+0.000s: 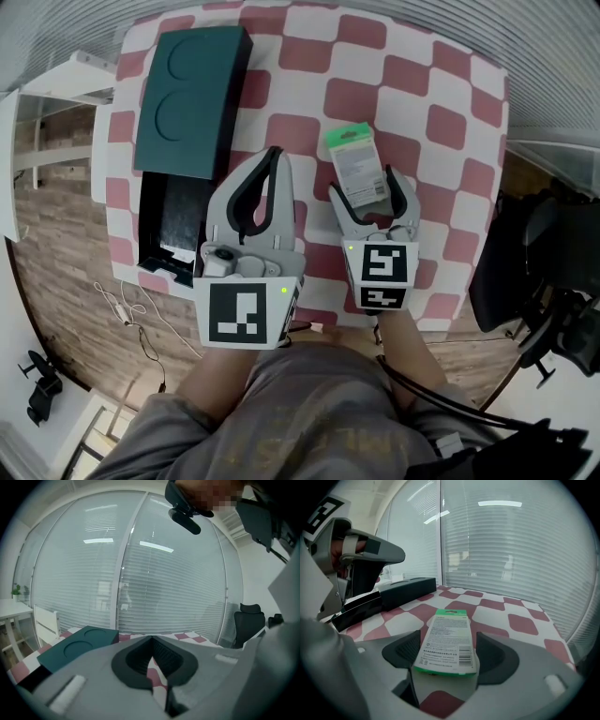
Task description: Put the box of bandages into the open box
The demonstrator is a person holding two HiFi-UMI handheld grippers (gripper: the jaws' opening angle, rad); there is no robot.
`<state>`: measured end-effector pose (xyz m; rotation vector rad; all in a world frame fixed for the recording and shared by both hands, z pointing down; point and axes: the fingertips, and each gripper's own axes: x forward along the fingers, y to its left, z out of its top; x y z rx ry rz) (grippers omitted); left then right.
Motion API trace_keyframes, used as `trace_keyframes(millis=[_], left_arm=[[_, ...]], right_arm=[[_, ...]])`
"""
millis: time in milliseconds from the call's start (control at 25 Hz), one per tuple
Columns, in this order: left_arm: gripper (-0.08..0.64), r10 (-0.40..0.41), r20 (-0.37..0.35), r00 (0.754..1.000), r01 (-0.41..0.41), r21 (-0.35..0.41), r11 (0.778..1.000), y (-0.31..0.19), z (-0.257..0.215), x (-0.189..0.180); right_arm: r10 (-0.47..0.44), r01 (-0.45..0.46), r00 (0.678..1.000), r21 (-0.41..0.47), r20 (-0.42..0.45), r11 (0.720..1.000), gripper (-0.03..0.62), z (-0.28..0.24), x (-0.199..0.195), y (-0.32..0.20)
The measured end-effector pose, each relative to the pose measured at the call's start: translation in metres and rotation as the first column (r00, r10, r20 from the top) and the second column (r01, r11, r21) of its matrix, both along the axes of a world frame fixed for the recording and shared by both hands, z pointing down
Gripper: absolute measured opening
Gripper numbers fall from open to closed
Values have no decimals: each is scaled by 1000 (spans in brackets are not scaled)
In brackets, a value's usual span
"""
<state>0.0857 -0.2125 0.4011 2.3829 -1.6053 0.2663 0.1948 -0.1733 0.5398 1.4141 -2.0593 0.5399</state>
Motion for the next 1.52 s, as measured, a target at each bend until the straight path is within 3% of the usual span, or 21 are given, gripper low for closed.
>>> trace_keyframes(millis=[360,640,800,960,1120,1320,1520], left_arm=[[0,-10,3,1000,10,30,1000,6,-14,-2],[0,-57,25,998,54,108,993,18,-51,-10],[0,-101,24,995,95,188,978,30,-88,-15],[0,-141,7,990,136,216,967,55,-114,-17],[0,-211,46,976,183,341,922,62,-147,-33],[0,-279,64,958,235,381,894,91,-169,-47],[0,-322,100,941,261,387,884,112,-178,-68]], right_arm=[[-8,8,1000,8,21,1000,377,-8,1,0],[-32,24,998,135,59,991,374,-68,-2,-9],[-74,48,993,250,95,967,374,-127,-8,-11],[-115,75,988,322,107,944,374,-175,-13,5],[-188,121,974,420,123,900,373,-221,-30,3],[-264,171,954,460,146,872,373,-253,-50,22],[-315,202,933,468,175,860,373,-266,-76,34]])
